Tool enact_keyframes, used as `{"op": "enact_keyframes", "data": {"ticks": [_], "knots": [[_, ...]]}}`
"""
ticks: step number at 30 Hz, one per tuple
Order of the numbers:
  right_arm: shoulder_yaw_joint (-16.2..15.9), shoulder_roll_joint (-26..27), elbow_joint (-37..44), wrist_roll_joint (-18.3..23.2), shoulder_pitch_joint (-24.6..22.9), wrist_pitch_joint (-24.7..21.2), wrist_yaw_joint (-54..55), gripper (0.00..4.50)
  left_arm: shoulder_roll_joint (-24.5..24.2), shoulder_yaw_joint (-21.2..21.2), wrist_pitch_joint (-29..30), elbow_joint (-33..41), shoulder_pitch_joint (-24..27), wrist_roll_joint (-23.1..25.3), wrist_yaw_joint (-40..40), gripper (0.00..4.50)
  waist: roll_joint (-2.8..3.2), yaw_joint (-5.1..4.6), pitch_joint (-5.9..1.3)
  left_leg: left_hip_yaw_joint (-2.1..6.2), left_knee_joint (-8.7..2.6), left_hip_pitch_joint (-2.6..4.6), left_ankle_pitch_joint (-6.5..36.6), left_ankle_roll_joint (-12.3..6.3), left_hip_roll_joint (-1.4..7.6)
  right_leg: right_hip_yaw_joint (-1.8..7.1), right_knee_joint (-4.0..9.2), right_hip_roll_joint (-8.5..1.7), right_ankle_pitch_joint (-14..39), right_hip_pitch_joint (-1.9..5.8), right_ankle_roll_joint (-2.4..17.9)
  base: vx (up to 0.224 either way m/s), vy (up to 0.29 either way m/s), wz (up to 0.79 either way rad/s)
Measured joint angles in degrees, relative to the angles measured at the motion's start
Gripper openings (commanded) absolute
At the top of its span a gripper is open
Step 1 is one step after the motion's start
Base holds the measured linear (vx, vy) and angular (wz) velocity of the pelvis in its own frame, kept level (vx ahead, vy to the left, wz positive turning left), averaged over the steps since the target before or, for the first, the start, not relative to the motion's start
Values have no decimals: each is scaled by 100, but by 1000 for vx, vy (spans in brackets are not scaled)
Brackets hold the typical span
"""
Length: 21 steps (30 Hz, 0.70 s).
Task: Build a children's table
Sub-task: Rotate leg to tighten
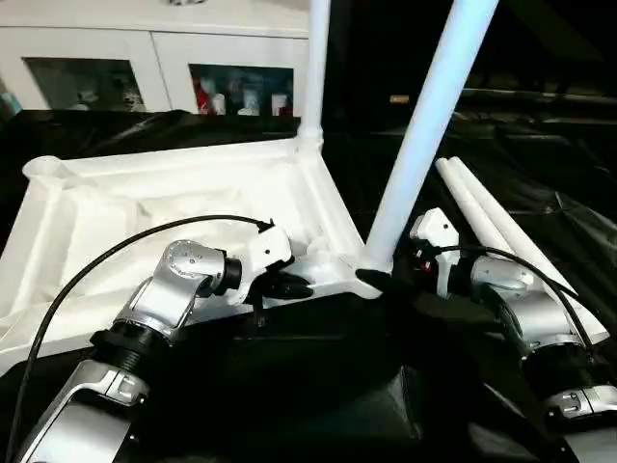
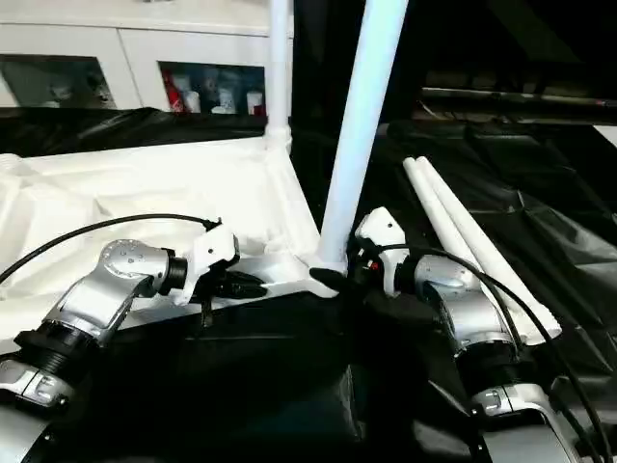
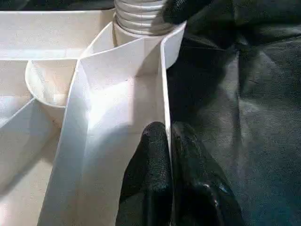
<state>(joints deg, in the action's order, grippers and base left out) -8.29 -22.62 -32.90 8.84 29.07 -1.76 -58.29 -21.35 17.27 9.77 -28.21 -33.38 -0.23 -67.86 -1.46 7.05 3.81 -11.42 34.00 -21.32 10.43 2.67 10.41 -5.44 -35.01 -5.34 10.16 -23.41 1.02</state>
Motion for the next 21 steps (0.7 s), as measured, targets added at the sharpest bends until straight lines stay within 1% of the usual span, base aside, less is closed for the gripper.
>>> {"op": "enact_keyframes", "data": {"ticks": [2,4,5,7,8,11,12,13,18,21], "knots": [[-20,16,-67,-2,2,5,-57,430,-5,0,19,43,21,-2,-23,0,0,9,0,0,1,0,0,0,0,0,-2,0,0,0,0,0,0,0],[-21,32,-176,-4,14,14,-74,405,-7,0,21,51,25,-2,-39,0,0,17,0,0,1,0,0,0,0,0,-2,0,0,1,0,0,0,0],[-22,49,-219,-4,15,24,-86,405,-7,0,21,51,26,-2,-41,0,0,19,0,0,1,0,0,0,0,0,-3,0,0,1,0,0,0,0],[-21,85,-302,-5,36,77,-89,385,-7,1,21,51,26,-1,-41,0,0,18,0,0,1,0,0,0,0,0,-3,0,0,0,0,0,0,0],[-20,114,-353,-6,53,96,-88,363,-6,2,21,51,26,-1,-40,0,0,19,0,0,2,-1,-1,-1,1,0,-4,0,0,0,0,0,0,0],[-21,151,-388,-8,66,126,-90,350,-5,2,21,51,25,-1,-40,0,0,28,0,0,3,0,-1,-1,1,0,-6,0,0,0,0,0,0,0],[-20,156,-402,-8,75,131,-90,340,-5,2,21,51,25,-1,-39,0,0,27,0,0,3,0,-1,-1,1,0,-6,0,0,0,0,0,0,0],[-21,159,-419,-8,86,133,-93,319,-6,2,21,51,25,-1,-38,0,-1,26,0,0,4,0,-1,-1,1,0,-7,0,0,0,0,0,0,0],[-18,184,-499,-4,88,231,-116,282,-9,2,21,51,31,-1,-24,0,-1,26,-1,0,8,1,0,0,2,0,-11,0,0,0,0,0,0,0],[-8,219,-547,-2,88,253,-98,276,-16,1,21,53,52,0,-15,0,0,19,-1,0,9,1,0,0,2,0,-12,0,0,1,0,0,0,0]]}}
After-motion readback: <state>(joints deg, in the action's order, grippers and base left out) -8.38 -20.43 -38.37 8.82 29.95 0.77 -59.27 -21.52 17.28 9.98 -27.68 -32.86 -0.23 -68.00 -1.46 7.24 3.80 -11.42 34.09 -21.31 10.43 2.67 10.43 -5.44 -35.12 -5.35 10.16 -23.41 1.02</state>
